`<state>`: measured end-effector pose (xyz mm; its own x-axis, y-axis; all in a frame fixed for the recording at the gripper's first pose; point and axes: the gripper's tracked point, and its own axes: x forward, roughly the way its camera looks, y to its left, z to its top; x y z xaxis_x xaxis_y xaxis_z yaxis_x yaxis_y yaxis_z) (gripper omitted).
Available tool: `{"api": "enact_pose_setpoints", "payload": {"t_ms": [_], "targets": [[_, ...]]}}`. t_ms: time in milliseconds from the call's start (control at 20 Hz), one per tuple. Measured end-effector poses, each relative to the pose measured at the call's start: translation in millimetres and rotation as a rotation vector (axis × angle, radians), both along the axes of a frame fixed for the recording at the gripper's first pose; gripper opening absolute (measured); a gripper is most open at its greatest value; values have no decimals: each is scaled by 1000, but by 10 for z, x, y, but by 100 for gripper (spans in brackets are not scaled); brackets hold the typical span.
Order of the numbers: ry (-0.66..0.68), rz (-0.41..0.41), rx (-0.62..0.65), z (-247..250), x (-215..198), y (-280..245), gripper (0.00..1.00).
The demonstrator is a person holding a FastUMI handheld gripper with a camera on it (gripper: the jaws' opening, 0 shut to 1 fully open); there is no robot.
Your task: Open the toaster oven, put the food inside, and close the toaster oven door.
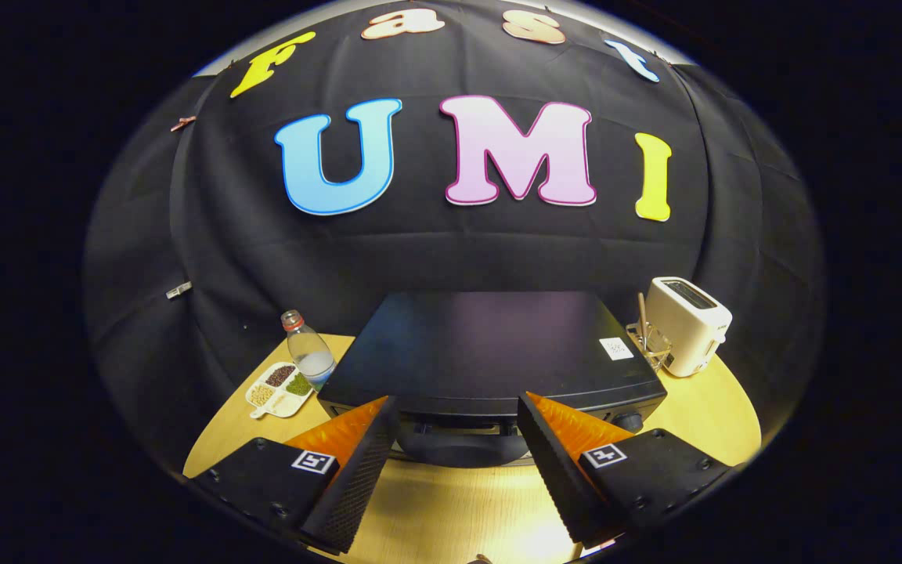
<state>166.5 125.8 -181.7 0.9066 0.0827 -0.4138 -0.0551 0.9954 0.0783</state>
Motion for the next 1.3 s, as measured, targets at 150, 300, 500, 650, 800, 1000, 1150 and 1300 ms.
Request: {"api": "enact_pose_setpoints", "payload": {"t_ms": [150,300,500,650,800,1000,1150,1300], "targets": [[38,-19,-6,-165,68,-12,99],[69,-38,-19,-307,138,-60,98],[73,-72,-32,-362,116,-97,97],[77,-72,-43,-367,92,-86,97],[89,-74,-32,-382,22,-87,97],[121,-69,-25,-451,-186,-81,97],[165,-64,-14,-547,-421,-83,97],[212,-62,-30,-712,-667,-78,97]]}}
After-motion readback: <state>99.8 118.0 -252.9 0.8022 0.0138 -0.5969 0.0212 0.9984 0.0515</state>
